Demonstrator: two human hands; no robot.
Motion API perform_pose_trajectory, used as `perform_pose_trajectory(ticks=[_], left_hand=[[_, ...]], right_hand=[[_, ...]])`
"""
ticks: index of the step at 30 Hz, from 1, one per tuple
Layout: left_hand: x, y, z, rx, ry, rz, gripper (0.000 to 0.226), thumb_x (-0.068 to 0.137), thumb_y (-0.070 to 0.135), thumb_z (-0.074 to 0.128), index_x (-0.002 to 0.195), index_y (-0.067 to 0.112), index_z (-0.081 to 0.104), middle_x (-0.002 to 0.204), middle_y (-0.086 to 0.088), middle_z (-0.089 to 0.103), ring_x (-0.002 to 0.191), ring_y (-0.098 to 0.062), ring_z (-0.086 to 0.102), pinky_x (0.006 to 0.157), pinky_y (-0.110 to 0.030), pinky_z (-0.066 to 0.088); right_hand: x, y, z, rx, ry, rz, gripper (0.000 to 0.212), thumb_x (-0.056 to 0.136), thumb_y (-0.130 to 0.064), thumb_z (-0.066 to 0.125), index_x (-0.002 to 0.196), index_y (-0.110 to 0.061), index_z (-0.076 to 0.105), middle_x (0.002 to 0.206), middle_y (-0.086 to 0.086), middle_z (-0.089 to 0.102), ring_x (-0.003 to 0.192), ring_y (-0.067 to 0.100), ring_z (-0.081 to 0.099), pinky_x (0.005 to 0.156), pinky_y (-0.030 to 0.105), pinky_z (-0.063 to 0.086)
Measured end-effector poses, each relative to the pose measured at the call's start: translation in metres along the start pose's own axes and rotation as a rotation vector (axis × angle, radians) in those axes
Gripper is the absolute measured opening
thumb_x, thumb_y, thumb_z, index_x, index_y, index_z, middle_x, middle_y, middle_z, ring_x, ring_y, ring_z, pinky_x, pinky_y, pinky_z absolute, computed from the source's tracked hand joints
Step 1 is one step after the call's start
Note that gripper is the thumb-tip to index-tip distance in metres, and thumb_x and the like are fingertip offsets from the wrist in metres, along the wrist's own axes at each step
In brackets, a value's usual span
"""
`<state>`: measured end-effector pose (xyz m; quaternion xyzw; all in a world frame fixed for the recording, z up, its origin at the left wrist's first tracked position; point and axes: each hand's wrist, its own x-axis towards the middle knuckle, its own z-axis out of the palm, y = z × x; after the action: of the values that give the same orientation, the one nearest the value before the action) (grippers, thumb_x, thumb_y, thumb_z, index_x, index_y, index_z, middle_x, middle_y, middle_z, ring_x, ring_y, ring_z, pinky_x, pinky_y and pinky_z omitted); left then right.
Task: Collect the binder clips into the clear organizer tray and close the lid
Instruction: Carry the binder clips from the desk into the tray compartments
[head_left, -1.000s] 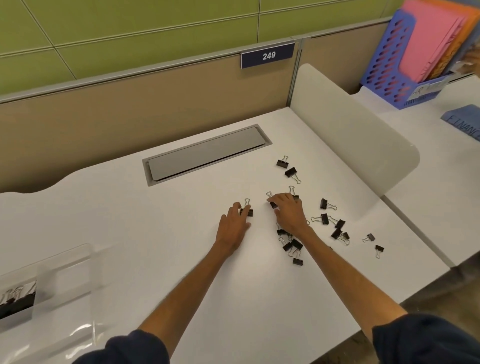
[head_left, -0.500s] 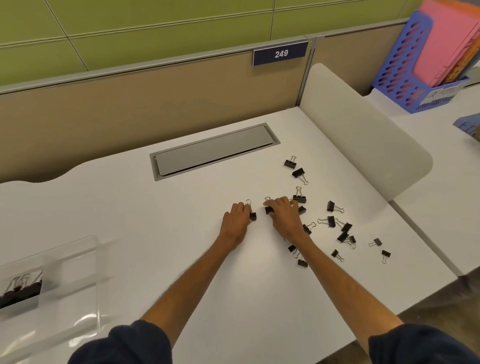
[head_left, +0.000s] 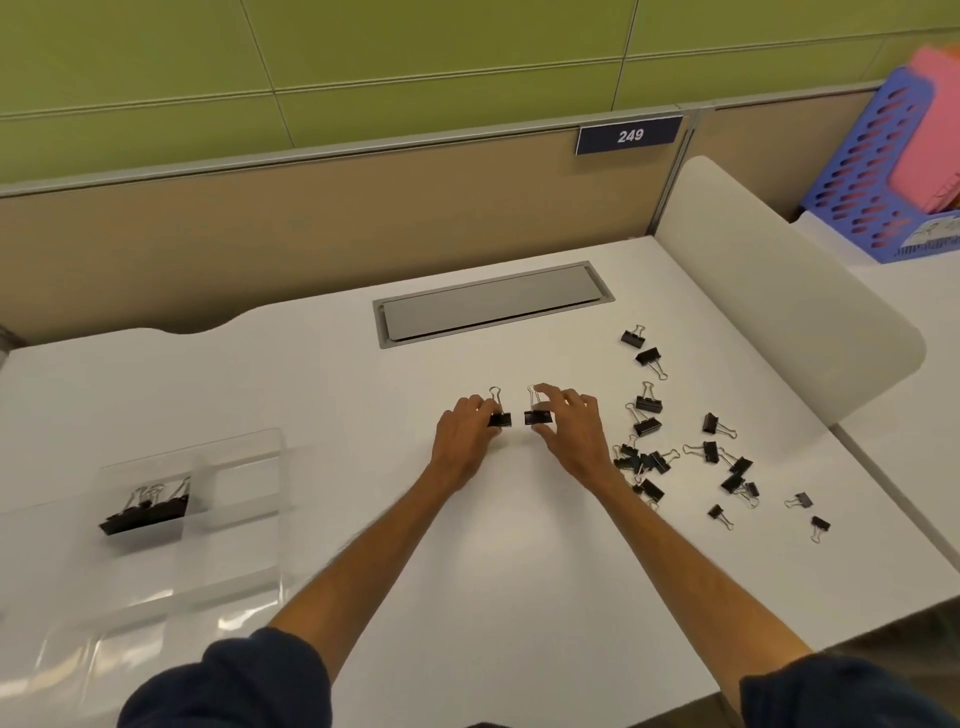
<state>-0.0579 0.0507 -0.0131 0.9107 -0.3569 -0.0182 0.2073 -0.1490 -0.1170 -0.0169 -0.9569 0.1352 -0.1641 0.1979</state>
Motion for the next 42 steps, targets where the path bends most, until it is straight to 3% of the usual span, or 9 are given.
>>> perform_pose_trajectory(ticks=[14, 21, 28, 38, 42], left_hand=[[-0.052, -0.103, -0.092, 0.068, 0.130, -0.098, 0.018, 0.092, 0.022, 0.059, 0.109, 0.019, 0.062, 0.109, 0.002, 0.062, 0.103, -0.022, 0.051, 0.076, -0.034, 0.040], [-0.085, -0.161, -0.127, 0.129, 0.180, -0.189, 0.018, 0.091, 0.020, 0.061, 0.109, 0.020, 0.062, 0.111, 0.003, 0.063, 0.103, -0.022, 0.051, 0.076, -0.035, 0.040], [-0.118, -0.213, -0.154, 0.179, 0.198, -0.271, 0.020, 0.091, 0.023, 0.061, 0.111, 0.020, 0.062, 0.111, 0.004, 0.064, 0.110, -0.020, 0.048, 0.078, -0.034, 0.037], [-0.163, -0.266, -0.171, 0.131, 0.035, -0.329, 0.022, 0.092, 0.025, 0.059, 0.114, 0.020, 0.061, 0.114, 0.004, 0.063, 0.118, -0.019, 0.042, 0.089, -0.036, 0.034], [-0.170, -0.276, -0.174, 0.126, -0.027, -0.313, 0.022, 0.092, 0.025, 0.059, 0.113, 0.020, 0.062, 0.113, 0.002, 0.063, 0.117, -0.019, 0.043, 0.089, -0.037, 0.035]], right_hand=[[0.030, -0.142, 0.042, 0.187, 0.012, -0.090, 0.050, 0.083, -0.015, 0.072, 0.128, -0.022, 0.052, 0.110, -0.008, 0.071, 0.109, 0.020, 0.053, 0.094, 0.032, 0.027], [0.043, -0.205, 0.074, 0.244, -0.030, -0.184, 0.034, 0.083, -0.017, 0.069, 0.115, -0.021, 0.056, 0.108, -0.011, 0.070, 0.109, 0.016, 0.052, 0.094, 0.031, 0.027], [0.053, -0.257, 0.096, 0.283, -0.096, -0.282, 0.031, 0.081, -0.025, 0.071, 0.109, -0.024, 0.056, 0.100, -0.013, 0.071, 0.109, 0.011, 0.050, 0.090, 0.034, 0.031], [0.048, -0.317, 0.130, 0.321, -0.256, -0.378, 0.031, 0.079, -0.026, 0.070, 0.107, -0.024, 0.055, 0.095, -0.014, 0.072, 0.106, 0.011, 0.051, 0.084, 0.031, 0.031], [0.041, -0.326, 0.136, 0.351, -0.380, -0.378, 0.034, 0.080, -0.030, 0.071, 0.109, -0.029, 0.052, 0.094, -0.014, 0.072, 0.101, 0.011, 0.050, 0.078, 0.033, 0.043]])
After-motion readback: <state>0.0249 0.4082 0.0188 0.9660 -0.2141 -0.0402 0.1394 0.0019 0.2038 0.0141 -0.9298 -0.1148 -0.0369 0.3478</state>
